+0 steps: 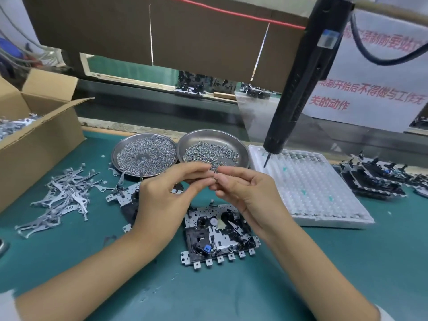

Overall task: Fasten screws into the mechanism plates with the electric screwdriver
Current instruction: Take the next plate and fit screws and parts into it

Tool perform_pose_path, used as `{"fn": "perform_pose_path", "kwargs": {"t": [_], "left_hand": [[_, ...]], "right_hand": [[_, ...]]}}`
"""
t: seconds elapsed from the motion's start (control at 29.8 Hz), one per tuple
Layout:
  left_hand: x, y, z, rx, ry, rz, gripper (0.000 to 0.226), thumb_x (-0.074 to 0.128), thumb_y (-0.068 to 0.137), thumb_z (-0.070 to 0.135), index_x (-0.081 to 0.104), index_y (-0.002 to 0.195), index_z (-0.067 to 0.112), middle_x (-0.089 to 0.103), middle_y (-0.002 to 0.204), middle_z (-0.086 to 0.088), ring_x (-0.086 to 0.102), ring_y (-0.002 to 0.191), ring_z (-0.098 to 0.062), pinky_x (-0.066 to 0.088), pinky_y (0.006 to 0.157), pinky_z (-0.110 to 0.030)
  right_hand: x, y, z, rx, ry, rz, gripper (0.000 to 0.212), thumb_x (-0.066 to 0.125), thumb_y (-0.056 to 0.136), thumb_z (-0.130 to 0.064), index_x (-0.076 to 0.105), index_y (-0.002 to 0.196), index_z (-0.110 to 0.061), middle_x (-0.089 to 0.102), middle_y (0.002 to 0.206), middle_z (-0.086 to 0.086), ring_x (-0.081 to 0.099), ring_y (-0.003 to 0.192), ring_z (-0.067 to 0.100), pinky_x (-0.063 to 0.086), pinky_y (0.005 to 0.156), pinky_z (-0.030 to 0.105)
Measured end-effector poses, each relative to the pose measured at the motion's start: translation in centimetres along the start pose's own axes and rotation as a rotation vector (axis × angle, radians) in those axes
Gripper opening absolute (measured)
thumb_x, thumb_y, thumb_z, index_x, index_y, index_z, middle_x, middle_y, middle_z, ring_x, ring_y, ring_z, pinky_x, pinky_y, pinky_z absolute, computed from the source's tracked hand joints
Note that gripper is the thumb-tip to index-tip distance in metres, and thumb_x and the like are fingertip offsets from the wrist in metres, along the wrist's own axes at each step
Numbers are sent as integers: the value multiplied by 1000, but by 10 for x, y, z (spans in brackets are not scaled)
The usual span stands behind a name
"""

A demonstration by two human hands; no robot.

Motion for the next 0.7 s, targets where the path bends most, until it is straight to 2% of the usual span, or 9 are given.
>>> {"fn": "perform_pose_path", "kwargs": {"t": [0.3, 0.54, 0.7], "left_hand": [[2, 2, 4, 145, 88, -70, 32, 73, 73, 6, 65, 104, 13, 70, 92, 4, 68, 88, -2, 51, 86, -19], [2, 3, 7, 208, 143, -91, 32, 74, 73, 4, 66, 103, 9, 70, 92, 1, 68, 88, -3, 51, 86, -17], [2, 4, 10, 249, 201, -92, 29, 75, 73, 4, 69, 101, 6, 71, 91, -1, 68, 87, -5, 51, 85, -18]], "right_hand": [[-1, -2, 0, 28, -19, -10, 29, 72, 66, -10, 68, 94, -2, 73, 78, 13, 70, 67, 17, 55, 61, 18], [-1, -3, 3, 75, 26, -4, 34, 71, 67, -11, 67, 99, 2, 72, 77, 11, 68, 65, 13, 53, 60, 16], [-2, -3, 3, 64, 20, 8, 30, 72, 66, -12, 69, 94, -1, 73, 78, 9, 68, 64, 11, 52, 58, 15]]}}
Point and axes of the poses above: each hand's wrist, its own y-axis towards the middle knuckle, its own x-axis out of the palm, z = x × y, the point moved 5 cm from there along y, towards the middle knuckle
